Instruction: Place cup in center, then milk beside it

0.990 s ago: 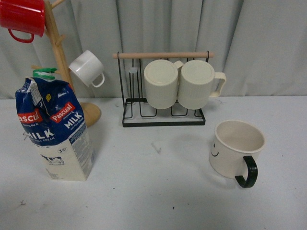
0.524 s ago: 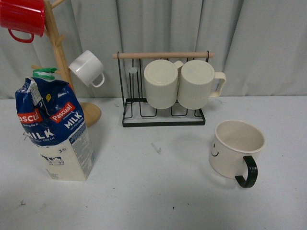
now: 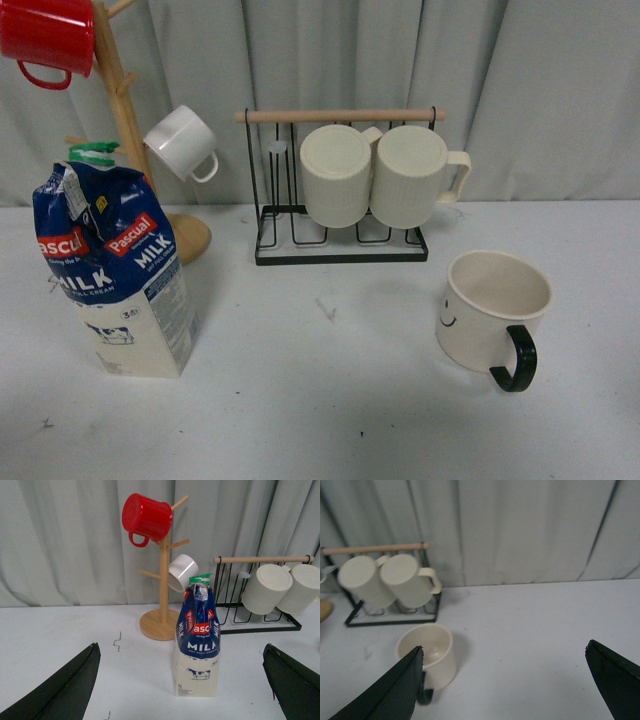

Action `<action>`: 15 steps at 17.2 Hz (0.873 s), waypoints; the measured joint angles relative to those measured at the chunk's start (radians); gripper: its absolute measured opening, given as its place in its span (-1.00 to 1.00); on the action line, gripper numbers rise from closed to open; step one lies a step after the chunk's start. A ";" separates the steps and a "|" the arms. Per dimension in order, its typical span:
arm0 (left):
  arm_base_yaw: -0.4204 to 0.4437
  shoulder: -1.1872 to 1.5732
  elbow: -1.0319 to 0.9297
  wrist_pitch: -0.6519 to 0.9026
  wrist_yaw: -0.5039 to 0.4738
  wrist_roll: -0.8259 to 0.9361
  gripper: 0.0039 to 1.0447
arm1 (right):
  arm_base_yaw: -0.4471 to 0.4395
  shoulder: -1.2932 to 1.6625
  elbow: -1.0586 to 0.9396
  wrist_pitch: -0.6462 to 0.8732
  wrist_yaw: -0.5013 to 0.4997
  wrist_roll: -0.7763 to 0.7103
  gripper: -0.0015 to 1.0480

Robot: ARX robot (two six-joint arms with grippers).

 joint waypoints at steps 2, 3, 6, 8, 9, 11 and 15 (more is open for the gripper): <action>0.000 0.000 0.000 0.000 0.000 0.000 0.88 | 0.048 0.327 0.152 0.100 0.108 0.062 0.87; 0.000 0.000 0.000 0.000 0.000 0.000 0.88 | 0.086 0.458 0.232 0.091 0.135 0.093 0.87; 0.000 0.000 0.000 0.000 0.000 0.000 0.88 | 0.203 0.829 0.496 -0.036 0.197 0.204 0.87; 0.000 0.000 0.000 0.000 0.000 0.000 0.88 | 0.257 0.972 0.621 -0.177 0.189 0.279 0.87; 0.000 0.000 0.000 0.000 0.000 0.000 0.88 | 0.276 1.014 0.670 -0.234 0.183 0.304 0.87; 0.000 0.000 0.000 0.000 0.000 0.000 0.88 | 0.304 1.072 0.757 -0.320 0.188 0.323 0.87; 0.000 0.000 0.000 0.000 0.000 0.000 0.88 | 0.312 1.169 0.880 -0.472 0.218 0.357 0.87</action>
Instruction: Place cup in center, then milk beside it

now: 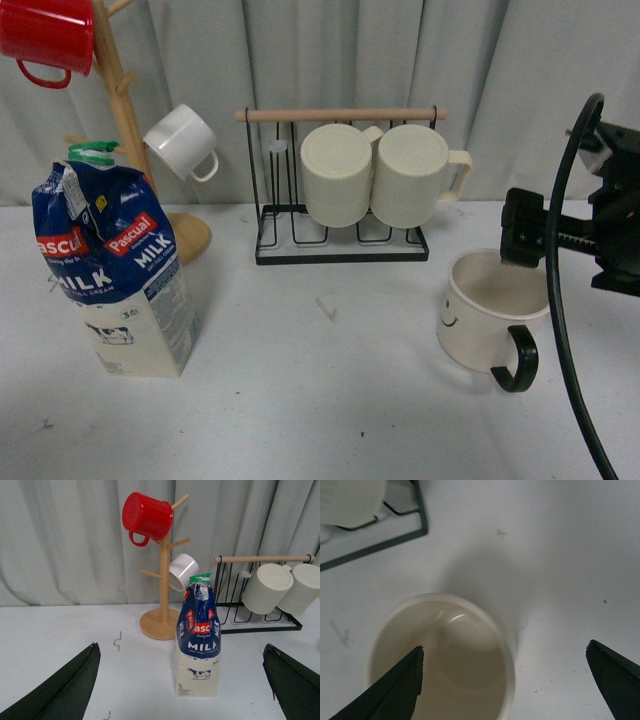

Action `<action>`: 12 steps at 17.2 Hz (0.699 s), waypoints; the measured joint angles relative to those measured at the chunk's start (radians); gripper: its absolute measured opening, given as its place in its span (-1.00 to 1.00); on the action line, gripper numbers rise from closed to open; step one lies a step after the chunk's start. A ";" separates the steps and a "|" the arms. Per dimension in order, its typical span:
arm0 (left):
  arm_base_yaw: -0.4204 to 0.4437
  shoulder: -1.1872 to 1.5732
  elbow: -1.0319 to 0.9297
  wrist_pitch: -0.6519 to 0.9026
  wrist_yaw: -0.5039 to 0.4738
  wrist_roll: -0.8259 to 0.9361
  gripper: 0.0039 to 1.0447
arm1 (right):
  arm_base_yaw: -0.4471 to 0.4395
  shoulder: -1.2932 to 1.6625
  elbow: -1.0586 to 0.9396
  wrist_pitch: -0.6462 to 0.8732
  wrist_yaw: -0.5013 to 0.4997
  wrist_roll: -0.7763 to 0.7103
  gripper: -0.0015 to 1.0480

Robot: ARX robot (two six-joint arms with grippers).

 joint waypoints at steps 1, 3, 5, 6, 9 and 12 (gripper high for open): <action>0.000 0.000 0.000 0.000 0.000 0.000 0.88 | -0.003 0.027 0.020 -0.039 0.010 0.008 0.87; 0.000 0.000 0.000 0.000 0.000 0.000 0.88 | -0.007 0.048 0.037 -0.061 0.013 0.009 0.87; 0.000 0.000 0.000 0.000 0.000 0.000 0.88 | -0.007 0.048 0.041 -0.071 0.013 0.016 0.87; 0.000 0.000 0.000 0.000 0.000 0.000 0.88 | -0.006 0.048 0.041 -0.076 0.012 0.021 0.87; 0.000 0.000 0.000 0.000 0.000 0.000 0.88 | -0.007 0.048 0.035 -0.081 0.010 0.031 0.33; 0.000 0.000 0.000 0.000 0.000 0.000 0.88 | -0.014 0.048 0.033 -0.082 0.010 0.031 -0.23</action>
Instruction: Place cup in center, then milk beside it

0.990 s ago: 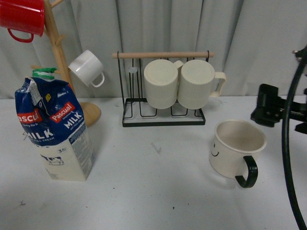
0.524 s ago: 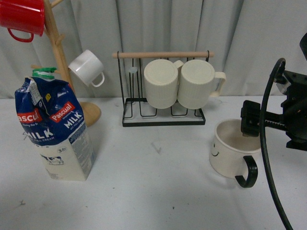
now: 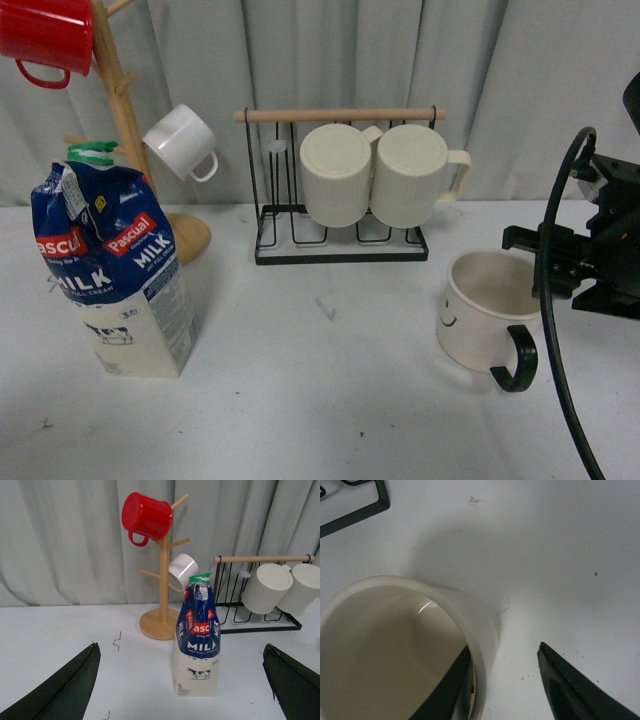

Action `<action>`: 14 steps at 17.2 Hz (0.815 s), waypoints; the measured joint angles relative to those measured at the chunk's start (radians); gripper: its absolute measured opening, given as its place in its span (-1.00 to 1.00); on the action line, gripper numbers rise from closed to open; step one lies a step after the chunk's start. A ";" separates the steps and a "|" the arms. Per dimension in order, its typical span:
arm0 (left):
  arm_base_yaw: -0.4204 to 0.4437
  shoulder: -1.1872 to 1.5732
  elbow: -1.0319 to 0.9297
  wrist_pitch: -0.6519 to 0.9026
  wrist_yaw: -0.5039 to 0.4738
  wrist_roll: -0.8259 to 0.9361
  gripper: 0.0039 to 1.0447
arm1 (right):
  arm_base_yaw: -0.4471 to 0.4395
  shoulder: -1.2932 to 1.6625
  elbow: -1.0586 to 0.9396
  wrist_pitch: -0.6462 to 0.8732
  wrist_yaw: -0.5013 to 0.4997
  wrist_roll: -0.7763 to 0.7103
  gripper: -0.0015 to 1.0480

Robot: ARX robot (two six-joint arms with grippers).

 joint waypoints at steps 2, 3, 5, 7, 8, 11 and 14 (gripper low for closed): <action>0.000 0.000 0.000 0.000 0.000 0.000 0.88 | -0.012 0.000 0.000 0.000 -0.004 0.000 -0.57; 0.000 0.000 0.000 0.000 0.000 0.000 0.88 | -0.015 -0.001 0.000 0.000 -0.005 0.000 -0.71; 0.000 0.000 0.000 0.000 0.000 0.000 0.88 | -0.021 -0.011 -0.007 0.003 -0.014 -0.002 -0.94; 0.000 0.000 0.000 0.000 0.000 0.000 0.88 | -0.025 -0.028 -0.014 -0.002 -0.017 0.000 -0.94; 0.000 0.000 0.000 0.000 0.000 0.000 0.88 | -0.025 -0.037 -0.019 -0.001 -0.017 0.000 -0.94; 0.000 0.000 0.000 0.000 0.000 0.000 0.88 | 0.021 -0.125 -0.032 -0.001 -0.017 0.018 -0.94; 0.000 0.000 0.000 0.000 0.000 0.000 0.88 | 0.132 -0.151 -0.032 -0.003 -0.001 0.044 -0.94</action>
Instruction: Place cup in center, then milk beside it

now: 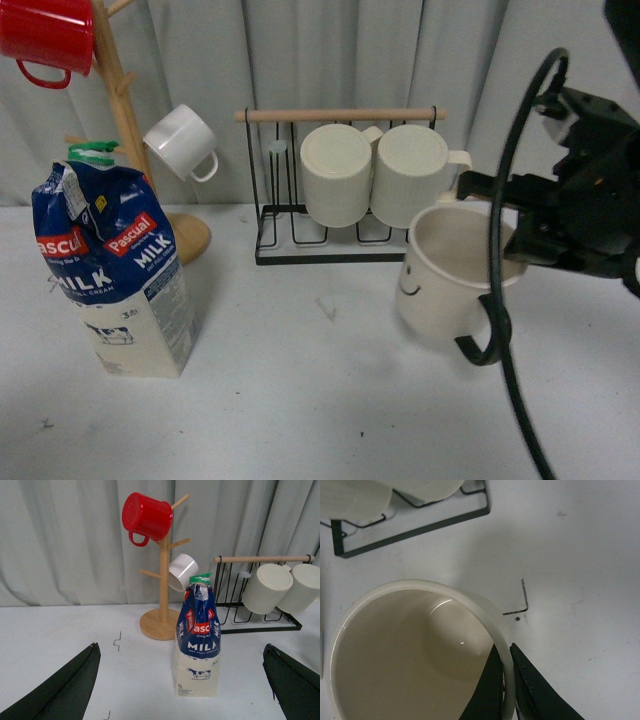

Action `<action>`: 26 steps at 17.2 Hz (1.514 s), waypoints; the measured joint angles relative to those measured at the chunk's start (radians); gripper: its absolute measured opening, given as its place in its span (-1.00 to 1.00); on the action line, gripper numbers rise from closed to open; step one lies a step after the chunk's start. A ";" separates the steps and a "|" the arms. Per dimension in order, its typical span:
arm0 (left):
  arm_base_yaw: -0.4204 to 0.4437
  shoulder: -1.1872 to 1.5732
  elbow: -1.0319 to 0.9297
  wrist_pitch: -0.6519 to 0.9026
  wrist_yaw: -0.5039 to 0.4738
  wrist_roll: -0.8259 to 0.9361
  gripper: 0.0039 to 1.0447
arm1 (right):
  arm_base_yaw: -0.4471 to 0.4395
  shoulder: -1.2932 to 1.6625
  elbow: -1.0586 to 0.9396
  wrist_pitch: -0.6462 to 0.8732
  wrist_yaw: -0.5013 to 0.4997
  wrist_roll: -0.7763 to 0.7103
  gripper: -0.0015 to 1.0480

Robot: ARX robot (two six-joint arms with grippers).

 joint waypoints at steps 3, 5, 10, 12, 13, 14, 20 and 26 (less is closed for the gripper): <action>0.000 0.000 0.000 0.000 0.000 0.000 0.88 | 0.093 0.064 0.053 -0.017 0.066 0.047 -0.94; 0.000 0.000 0.000 0.000 0.000 0.000 0.88 | 0.154 0.109 0.078 -0.051 0.133 0.098 -0.94; 0.000 0.000 0.000 0.000 0.000 0.000 0.88 | 0.241 0.193 0.166 -0.083 0.192 0.187 -0.94; 0.000 0.000 0.000 0.000 0.000 0.000 0.88 | 0.232 0.195 0.169 -0.085 0.194 0.203 -0.94; 0.000 0.000 0.000 0.000 0.000 0.000 0.88 | 0.225 0.195 0.168 -0.085 0.195 0.209 -0.94; 0.000 0.000 0.000 0.000 0.000 0.000 0.88 | 0.215 0.196 0.169 -0.090 0.190 0.211 -0.94; 0.000 0.000 0.000 0.000 0.000 0.000 0.88 | 0.196 0.232 0.182 -0.103 0.150 0.227 -0.94; 0.000 0.000 0.000 0.000 0.000 0.000 0.88 | 0.196 0.234 0.186 -0.106 0.151 0.228 -0.94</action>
